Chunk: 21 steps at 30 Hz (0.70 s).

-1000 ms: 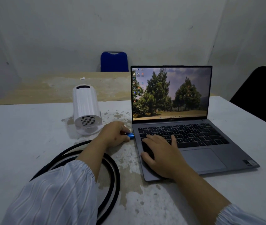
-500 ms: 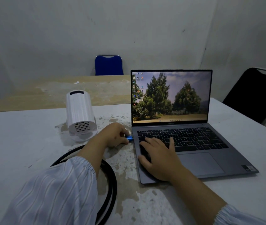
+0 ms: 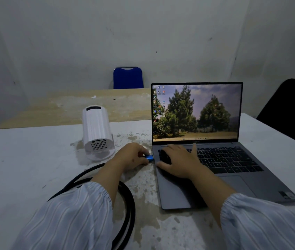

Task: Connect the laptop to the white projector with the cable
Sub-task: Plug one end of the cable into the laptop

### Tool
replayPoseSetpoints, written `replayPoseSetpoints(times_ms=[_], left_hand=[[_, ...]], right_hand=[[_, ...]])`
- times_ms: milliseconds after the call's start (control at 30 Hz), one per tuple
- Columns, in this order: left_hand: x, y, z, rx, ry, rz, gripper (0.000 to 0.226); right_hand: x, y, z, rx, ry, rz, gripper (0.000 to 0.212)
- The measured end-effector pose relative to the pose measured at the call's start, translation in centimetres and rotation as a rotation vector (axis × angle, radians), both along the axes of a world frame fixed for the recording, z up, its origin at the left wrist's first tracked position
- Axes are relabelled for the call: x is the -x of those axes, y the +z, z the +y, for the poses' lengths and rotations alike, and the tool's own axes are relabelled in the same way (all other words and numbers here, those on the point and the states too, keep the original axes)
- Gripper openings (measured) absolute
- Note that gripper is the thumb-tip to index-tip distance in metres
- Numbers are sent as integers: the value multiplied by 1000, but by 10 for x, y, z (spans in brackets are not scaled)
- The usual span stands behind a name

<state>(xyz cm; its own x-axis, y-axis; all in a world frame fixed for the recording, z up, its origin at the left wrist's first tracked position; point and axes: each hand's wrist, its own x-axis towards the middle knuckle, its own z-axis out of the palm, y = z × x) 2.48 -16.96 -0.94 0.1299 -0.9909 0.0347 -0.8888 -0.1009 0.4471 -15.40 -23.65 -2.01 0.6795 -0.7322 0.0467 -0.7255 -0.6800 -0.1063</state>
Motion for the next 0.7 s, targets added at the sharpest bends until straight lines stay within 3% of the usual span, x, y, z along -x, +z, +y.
replayPoseSetpoints(times_ms=[200,700], left_hand=[[-1,1,-1,-1,-50,-46,30],[-1,6,-8,-27,-110,-199,32]], right_hand=[[-8,4,-16,-40,-36,80,91],[-6,-5,-17,-31,-10,-21,88]])
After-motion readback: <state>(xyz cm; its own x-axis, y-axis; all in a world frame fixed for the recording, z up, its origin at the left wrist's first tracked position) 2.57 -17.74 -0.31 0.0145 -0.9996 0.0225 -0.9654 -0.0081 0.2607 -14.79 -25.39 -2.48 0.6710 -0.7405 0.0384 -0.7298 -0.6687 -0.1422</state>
